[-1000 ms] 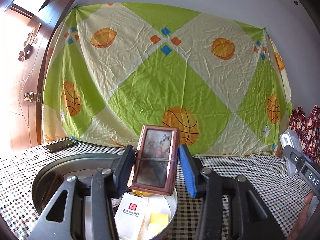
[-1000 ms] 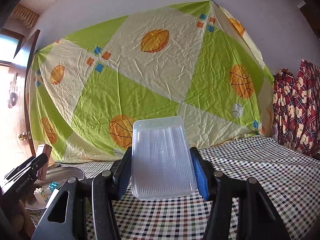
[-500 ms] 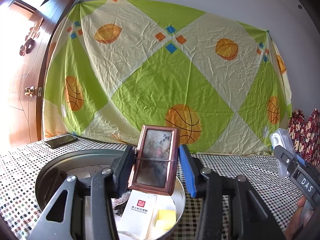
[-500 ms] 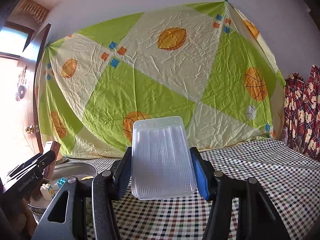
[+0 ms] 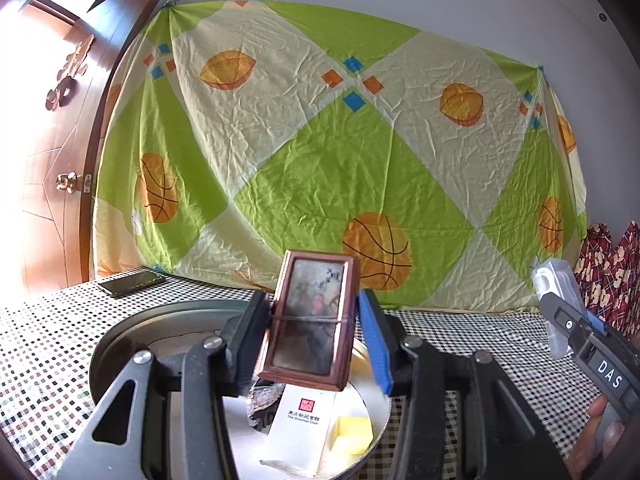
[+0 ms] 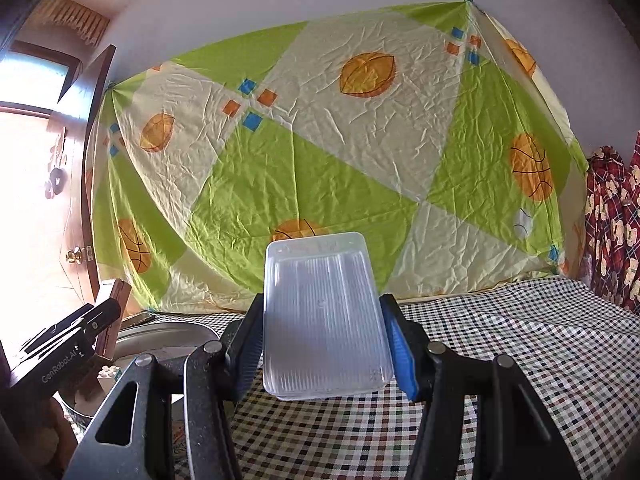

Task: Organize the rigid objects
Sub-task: 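Carry the picture frame and clear container over the metal tin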

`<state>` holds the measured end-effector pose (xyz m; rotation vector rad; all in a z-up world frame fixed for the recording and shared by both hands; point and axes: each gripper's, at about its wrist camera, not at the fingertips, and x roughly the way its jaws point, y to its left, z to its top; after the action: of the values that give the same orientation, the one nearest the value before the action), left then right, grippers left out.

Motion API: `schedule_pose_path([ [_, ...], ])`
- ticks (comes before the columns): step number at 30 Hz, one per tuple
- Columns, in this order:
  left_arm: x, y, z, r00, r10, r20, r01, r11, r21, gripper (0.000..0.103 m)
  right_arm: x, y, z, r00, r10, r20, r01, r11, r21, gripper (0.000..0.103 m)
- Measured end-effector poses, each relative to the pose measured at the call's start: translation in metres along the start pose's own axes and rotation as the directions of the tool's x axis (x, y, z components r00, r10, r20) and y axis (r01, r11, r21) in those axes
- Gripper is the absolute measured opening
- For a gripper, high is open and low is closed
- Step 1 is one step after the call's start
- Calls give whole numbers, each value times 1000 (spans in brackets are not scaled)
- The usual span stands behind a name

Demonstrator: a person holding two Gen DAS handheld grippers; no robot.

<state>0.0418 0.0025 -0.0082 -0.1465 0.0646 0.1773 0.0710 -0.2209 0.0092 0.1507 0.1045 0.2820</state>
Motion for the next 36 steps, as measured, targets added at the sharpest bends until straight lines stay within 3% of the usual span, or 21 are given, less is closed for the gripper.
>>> schedule_pose_path([
  [36, -3, 38, 4, 999, 33, -31, -33, 999, -2, 45, 18, 69, -8, 986, 151, -67, -156, 984, -87, 58],
])
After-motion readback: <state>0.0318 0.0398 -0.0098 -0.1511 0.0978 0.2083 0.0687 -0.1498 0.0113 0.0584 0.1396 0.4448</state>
